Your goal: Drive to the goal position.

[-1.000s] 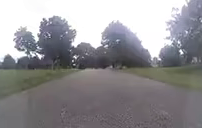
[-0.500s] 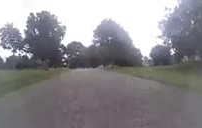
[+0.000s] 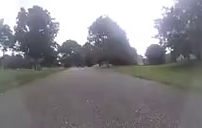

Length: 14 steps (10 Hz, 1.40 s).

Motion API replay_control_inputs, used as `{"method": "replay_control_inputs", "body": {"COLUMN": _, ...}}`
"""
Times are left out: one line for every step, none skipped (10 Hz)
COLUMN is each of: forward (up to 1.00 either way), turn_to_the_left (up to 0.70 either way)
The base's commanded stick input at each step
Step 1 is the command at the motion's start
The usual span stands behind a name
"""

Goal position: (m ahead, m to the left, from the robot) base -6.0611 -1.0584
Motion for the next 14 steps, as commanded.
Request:
{"method": "replay_control_inputs", "body": {"forward": 1.0, "turn_to_the_left": 0.0}}
{"method": "replay_control_inputs", "body": {"forward": 1.0, "turn_to_the_left": 0.0}}
{"method": "replay_control_inputs", "body": {"forward": 1.0, "turn_to_the_left": 0.0}}
{"method": "replay_control_inputs", "body": {"forward": 1.0, "turn_to_the_left": 0.0}}
{"method": "replay_control_inputs", "body": {"forward": 1.0, "turn_to_the_left": 0.0}}
{"method": "replay_control_inputs", "body": {"forward": 1.0, "turn_to_the_left": 0.0}}
{"method": "replay_control_inputs", "body": {"forward": 1.0, "turn_to_the_left": 0.0}}
{"method": "replay_control_inputs", "body": {"forward": 1.0, "turn_to_the_left": 0.0}}
{"method": "replay_control_inputs", "body": {"forward": 1.0, "turn_to_the_left": 0.0}}
{"method": "replay_control_inputs", "body": {"forward": 1.0, "turn_to_the_left": 0.0}}
{"method": "replay_control_inputs", "body": {"forward": 1.0, "turn_to_the_left": 0.0}}
{"method": "replay_control_inputs", "body": {"forward": 1.0, "turn_to_the_left": 0.0}}
{"method": "replay_control_inputs", "body": {"forward": 1.0, "turn_to_the_left": 0.0}}
{"method": "replay_control_inputs", "body": {"forward": 1.0, "turn_to_the_left": 0.0}}
